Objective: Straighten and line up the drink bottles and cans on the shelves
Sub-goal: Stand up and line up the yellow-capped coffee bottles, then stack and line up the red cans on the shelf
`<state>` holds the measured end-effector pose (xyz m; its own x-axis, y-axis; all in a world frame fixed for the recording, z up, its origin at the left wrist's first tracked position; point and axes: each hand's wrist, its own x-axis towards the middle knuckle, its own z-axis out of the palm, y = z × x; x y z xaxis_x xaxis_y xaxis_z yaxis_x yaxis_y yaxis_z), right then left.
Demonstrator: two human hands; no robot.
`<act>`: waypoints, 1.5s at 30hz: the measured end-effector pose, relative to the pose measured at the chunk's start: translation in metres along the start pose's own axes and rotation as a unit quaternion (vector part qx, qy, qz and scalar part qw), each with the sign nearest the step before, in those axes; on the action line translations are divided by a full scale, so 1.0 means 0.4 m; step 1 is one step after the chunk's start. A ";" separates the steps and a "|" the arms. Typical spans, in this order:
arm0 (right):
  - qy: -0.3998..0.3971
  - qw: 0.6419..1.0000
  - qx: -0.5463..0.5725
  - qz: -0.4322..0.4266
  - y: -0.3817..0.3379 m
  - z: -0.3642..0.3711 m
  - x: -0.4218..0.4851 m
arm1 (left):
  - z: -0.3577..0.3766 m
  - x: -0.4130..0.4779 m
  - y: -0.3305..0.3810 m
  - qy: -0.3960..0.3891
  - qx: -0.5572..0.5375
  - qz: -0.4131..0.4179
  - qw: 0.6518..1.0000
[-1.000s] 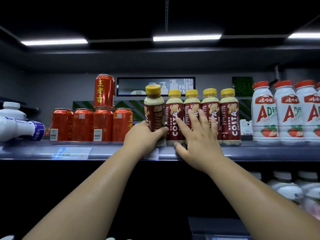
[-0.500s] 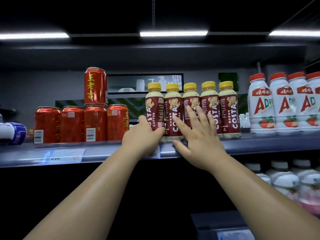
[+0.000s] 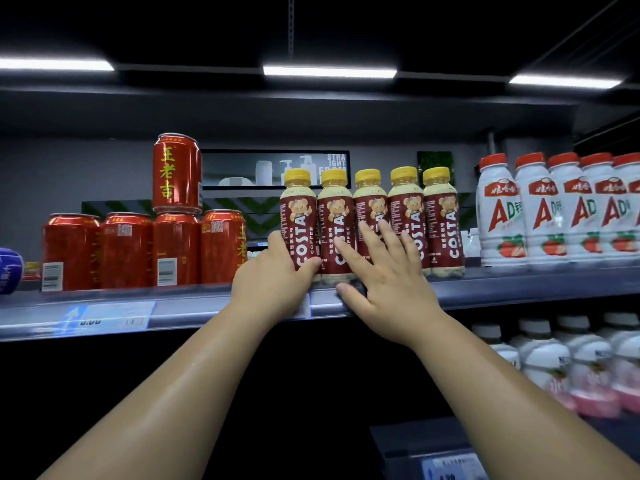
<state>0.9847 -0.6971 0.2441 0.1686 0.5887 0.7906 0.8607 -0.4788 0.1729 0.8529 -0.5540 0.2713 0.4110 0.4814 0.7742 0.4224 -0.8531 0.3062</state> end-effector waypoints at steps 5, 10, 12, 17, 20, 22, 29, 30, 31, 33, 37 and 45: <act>0.002 1.000 0.001 -0.009 0.001 0.003 -0.004 | -0.005 -0.018 0.007 0.048 -0.024 0.002 0.999; -0.016 1.000 0.005 -0.015 0.005 -0.002 -0.008 | -0.004 -0.014 0.005 0.045 -0.023 -0.003 0.999; -0.022 1.000 0.011 -0.019 0.006 -0.005 -0.009 | -0.009 -0.019 0.009 0.047 -0.031 -0.004 0.998; -0.033 0.999 0.034 -0.019 0.002 -0.018 -0.012 | -0.025 -0.081 0.000 0.045 -0.034 0.050 0.997; -0.050 0.996 0.065 0.015 -0.018 -0.032 -0.018 | -0.054 -0.117 -0.035 0.021 -0.011 0.064 0.998; -0.049 0.993 0.101 0.028 -0.050 -0.043 -0.019 | -0.090 -0.134 -0.063 0.022 0.007 0.069 0.997; 0.034 0.976 0.213 -0.042 -0.255 -0.084 0.040 | -0.214 -0.149 -0.183 0.101 0.036 0.095 0.990; 0.039 0.973 0.220 -0.049 -0.287 -0.089 0.056 | -0.228 -0.143 -0.208 0.106 0.038 0.097 0.989; 0.043 0.971 0.229 -0.051 -0.315 -0.091 0.071 | -0.238 -0.137 -0.230 0.105 0.038 0.097 0.989; 0.048 0.967 0.248 -0.041 -0.366 -0.088 0.103 | -0.258 -0.124 -0.275 0.097 0.036 0.094 0.990; 0.043 0.961 0.272 0.023 -0.432 -0.062 0.160 | -0.287 -0.099 -0.351 0.081 0.036 0.110 0.990; 0.026 0.954 0.274 0.115 -0.504 -0.015 0.207 | -0.287 -0.026 -0.428 0.111 0.067 0.175 0.976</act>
<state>0.8222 -0.5556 0.2783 0.3708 0.4689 0.8016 0.9285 -0.1696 -0.3303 0.6835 -0.4361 0.2745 0.3692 0.0973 0.9243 0.3953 -0.9165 -0.0614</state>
